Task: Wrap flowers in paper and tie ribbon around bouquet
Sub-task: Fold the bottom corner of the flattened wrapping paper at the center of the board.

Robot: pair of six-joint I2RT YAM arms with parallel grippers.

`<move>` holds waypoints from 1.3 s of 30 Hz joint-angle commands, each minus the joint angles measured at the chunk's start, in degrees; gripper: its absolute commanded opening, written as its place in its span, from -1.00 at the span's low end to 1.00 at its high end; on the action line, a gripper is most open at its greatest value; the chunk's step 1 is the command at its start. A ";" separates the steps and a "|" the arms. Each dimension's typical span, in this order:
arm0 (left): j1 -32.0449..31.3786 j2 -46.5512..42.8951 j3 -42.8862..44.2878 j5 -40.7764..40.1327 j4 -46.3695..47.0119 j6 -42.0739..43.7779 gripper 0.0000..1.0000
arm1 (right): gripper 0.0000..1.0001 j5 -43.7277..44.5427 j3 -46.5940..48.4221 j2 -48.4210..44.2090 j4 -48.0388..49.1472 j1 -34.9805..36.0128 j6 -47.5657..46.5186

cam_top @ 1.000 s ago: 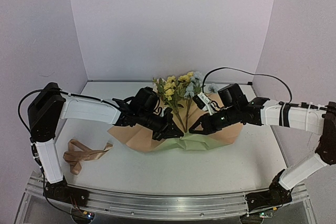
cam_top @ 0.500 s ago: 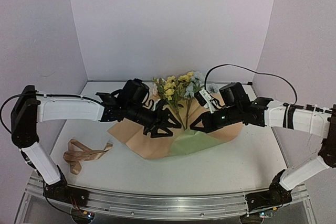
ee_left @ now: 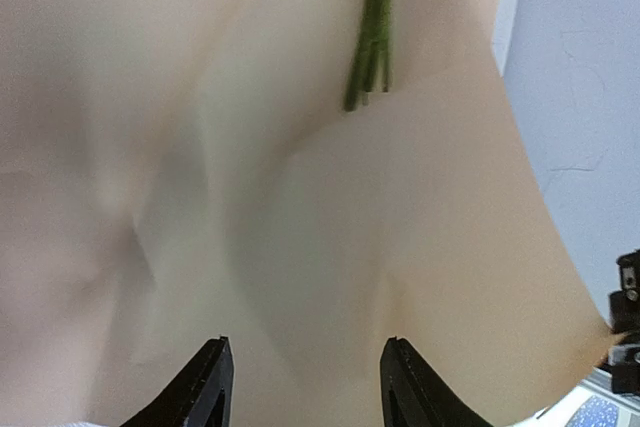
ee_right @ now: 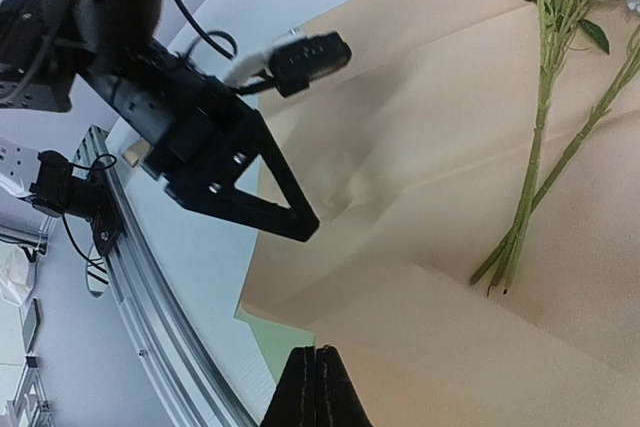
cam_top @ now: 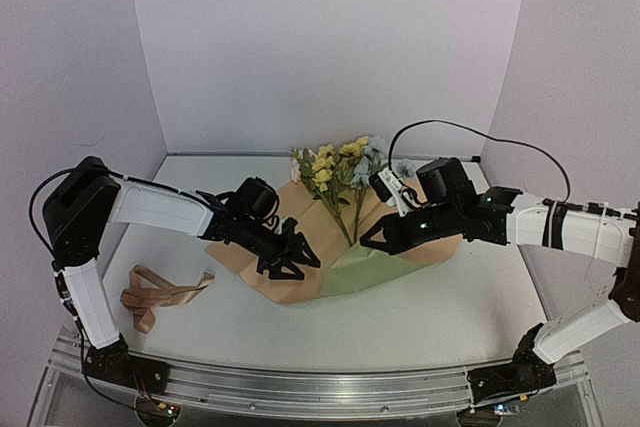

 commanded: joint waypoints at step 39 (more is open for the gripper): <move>10.84 -2.04 14.49 -14.49 -28.00 18.53 0.16 | -1.00 21.98 20.13 15.74 -3.71 -2.34 0.09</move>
